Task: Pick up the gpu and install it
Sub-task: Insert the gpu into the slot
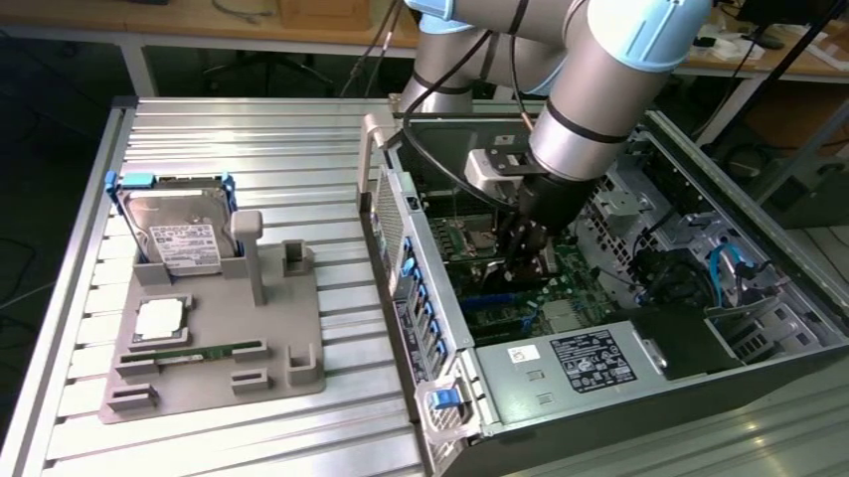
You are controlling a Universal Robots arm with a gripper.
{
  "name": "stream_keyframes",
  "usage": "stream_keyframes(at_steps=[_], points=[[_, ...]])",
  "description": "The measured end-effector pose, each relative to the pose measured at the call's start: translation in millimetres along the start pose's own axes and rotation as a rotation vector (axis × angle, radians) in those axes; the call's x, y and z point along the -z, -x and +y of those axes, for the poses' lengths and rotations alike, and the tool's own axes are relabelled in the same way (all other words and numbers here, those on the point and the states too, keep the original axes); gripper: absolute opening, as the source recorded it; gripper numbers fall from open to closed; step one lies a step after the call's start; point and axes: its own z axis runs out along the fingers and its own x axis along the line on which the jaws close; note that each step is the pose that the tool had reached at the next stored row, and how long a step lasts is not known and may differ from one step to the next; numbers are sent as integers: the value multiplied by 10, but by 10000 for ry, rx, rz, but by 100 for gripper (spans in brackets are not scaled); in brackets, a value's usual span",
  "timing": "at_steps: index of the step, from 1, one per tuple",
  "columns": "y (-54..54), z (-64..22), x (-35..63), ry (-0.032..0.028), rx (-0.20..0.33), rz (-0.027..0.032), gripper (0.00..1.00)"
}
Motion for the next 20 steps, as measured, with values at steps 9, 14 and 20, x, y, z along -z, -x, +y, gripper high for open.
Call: stream_keyframes(at_steps=[9,14,20], points=[[-2,27,-16,3,-215,-11,27],[-1,147,-65,-18,-243,-13,27],[0,122,-67,-19,-247,-16,27]])
